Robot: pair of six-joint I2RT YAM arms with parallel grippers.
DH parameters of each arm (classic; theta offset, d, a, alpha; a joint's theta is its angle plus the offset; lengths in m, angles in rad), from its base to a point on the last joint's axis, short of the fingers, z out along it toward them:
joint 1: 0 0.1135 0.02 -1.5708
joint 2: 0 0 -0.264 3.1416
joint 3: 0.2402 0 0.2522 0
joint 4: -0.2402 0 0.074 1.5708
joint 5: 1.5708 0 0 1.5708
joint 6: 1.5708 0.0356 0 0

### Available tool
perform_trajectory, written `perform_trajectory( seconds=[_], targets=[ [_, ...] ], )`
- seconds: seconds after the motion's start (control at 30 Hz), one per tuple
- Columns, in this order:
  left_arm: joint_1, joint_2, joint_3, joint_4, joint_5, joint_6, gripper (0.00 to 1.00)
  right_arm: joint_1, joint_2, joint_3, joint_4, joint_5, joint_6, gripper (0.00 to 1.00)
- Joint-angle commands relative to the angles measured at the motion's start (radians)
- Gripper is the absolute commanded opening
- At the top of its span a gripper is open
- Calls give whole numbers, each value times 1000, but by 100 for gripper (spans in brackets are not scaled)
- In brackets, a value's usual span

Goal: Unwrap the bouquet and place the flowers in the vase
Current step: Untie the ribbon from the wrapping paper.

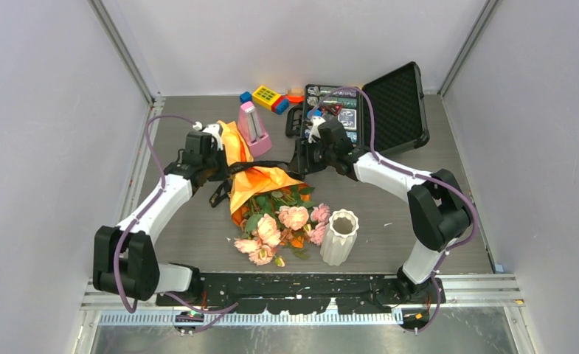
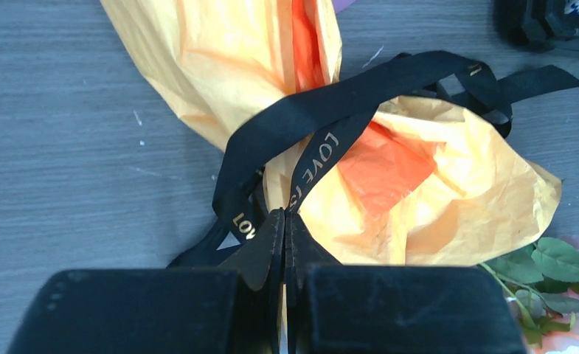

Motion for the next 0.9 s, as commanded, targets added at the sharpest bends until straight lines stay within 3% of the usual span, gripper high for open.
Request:
perform_trajectory(
  seconds=[0.0, 0.57, 0.87],
  targets=[
    [8, -70, -29, -33, -34, -25, 0, 51, -15, 89, 49, -44, -48, 59],
    [201, -237, -69, -106, 124, -104, 0, 197, 211, 345, 76, -62, -163, 61],
    [411, -319, -111, -53, 253, -191, 0, 201, 285, 425, 44, -45, -201, 62]
  ],
)
